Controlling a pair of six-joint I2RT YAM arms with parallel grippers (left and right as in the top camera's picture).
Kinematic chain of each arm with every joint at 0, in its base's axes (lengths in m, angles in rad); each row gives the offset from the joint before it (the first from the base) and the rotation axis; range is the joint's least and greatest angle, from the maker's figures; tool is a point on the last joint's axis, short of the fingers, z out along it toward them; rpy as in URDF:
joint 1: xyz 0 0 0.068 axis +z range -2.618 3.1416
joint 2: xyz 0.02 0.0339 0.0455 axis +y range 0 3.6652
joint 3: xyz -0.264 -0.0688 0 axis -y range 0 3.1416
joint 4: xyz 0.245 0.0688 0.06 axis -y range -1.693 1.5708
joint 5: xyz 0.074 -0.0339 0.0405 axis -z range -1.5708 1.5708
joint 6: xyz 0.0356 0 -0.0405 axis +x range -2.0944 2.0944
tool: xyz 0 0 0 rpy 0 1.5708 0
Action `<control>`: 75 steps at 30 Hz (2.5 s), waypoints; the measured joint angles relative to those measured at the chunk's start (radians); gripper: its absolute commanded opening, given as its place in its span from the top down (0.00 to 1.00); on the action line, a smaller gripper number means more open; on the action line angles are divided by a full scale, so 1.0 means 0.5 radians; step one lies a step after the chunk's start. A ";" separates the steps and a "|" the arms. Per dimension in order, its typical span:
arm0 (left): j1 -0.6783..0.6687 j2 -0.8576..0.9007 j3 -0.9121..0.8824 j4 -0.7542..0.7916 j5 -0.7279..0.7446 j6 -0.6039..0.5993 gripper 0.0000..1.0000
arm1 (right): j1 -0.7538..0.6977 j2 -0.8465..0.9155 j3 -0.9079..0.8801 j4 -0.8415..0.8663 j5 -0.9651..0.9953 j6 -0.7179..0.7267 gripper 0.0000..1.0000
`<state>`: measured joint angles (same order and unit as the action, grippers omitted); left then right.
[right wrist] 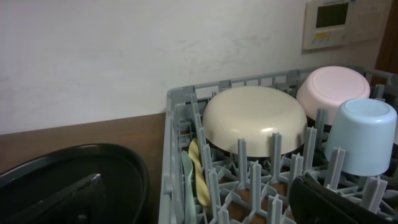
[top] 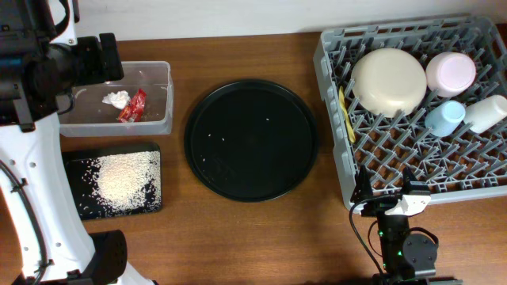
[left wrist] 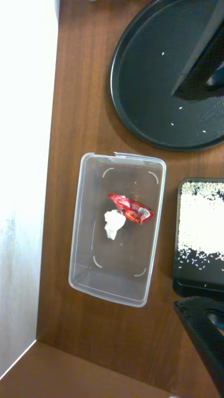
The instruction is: Sort waste into correct bins and load items into the dishwasher rack
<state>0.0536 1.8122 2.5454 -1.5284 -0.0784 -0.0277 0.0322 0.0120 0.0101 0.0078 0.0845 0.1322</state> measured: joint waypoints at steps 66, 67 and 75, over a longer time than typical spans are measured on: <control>-0.124 -3.428 -4.558 2.580 0.098 0.275 0.01 | 0.000 0.002 0.000 -0.144 -0.001 -0.001 0.02; -0.124 -3.480 -4.614 2.601 0.098 0.275 0.01 | 0.000 0.002 0.000 -0.143 -0.001 -0.001 0.02; -0.134 -3.600 -5.042 2.914 0.097 0.280 0.01 | 0.000 0.002 0.000 -0.144 -0.001 -0.001 0.02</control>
<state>-0.0135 0.0120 0.0242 -0.0715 -0.0299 0.1123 0.0322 0.0128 0.0101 -0.0643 0.0841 0.1318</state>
